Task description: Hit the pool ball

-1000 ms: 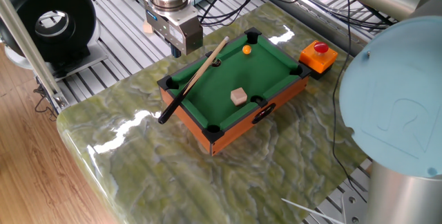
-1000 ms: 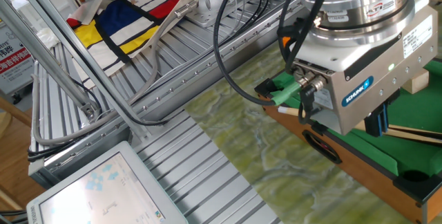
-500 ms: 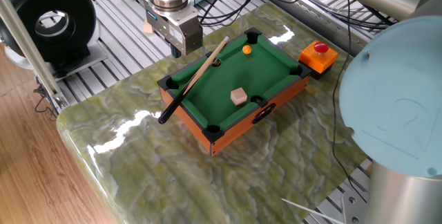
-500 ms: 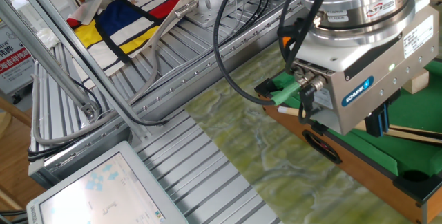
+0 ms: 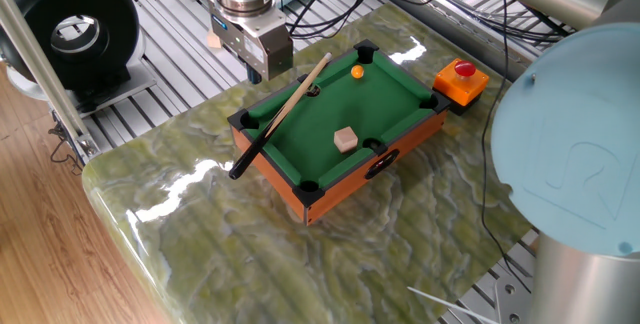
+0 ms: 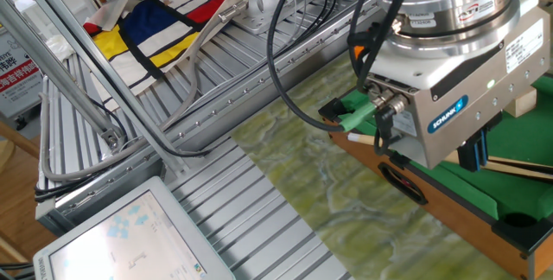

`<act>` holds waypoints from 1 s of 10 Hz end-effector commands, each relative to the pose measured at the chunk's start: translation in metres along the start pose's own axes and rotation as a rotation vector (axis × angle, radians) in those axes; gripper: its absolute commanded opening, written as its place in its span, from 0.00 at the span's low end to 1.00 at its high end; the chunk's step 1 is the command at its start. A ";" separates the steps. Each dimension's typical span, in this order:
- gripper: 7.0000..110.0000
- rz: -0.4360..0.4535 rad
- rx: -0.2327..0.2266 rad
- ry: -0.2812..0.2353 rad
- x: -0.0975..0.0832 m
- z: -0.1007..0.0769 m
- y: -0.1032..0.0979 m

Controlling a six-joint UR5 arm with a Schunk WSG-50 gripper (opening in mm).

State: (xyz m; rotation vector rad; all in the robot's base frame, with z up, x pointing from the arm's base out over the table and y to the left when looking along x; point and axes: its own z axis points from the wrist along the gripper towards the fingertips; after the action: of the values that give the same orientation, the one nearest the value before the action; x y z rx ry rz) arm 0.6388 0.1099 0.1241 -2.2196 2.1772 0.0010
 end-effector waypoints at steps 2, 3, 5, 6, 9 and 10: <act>0.00 0.020 -0.005 0.007 0.003 -0.001 0.001; 0.00 0.022 -0.013 0.007 0.003 -0.001 0.003; 0.00 0.028 -0.034 0.021 0.006 -0.001 0.008; 0.00 0.036 -0.045 0.030 0.008 -0.002 0.011; 0.00 0.008 -0.057 -0.009 -0.001 -0.002 0.014; 0.00 -0.001 -0.058 -0.009 -0.001 -0.002 0.014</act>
State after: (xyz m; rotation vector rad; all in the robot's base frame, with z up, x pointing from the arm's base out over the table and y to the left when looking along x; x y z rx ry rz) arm 0.6267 0.1062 0.1241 -2.2395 2.2198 0.0395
